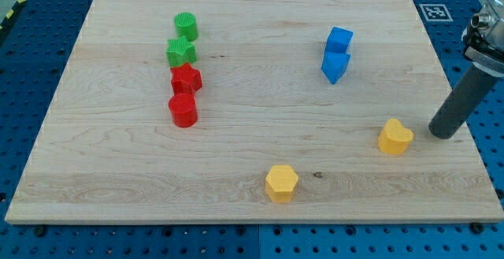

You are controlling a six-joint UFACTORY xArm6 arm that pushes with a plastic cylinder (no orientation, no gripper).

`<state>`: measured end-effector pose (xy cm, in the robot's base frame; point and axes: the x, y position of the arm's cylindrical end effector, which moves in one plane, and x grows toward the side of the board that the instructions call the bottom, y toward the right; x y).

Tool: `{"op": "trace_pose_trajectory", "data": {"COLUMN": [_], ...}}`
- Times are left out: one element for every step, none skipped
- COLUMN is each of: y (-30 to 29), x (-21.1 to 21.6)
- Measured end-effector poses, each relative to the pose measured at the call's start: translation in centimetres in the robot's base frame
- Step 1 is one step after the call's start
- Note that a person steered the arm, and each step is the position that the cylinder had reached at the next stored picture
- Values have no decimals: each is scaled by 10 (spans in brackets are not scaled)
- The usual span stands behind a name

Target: Move yellow blocks towards the bottom center

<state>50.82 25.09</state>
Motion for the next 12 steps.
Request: {"op": "trace_pose_trajectory", "data": {"y": [-29,-56,-66,-67,-69,-86,-109,-132,-152,-160,-160,-162], "x": [0,0,1,17,32,32,34,36,44,50,50,42]}}
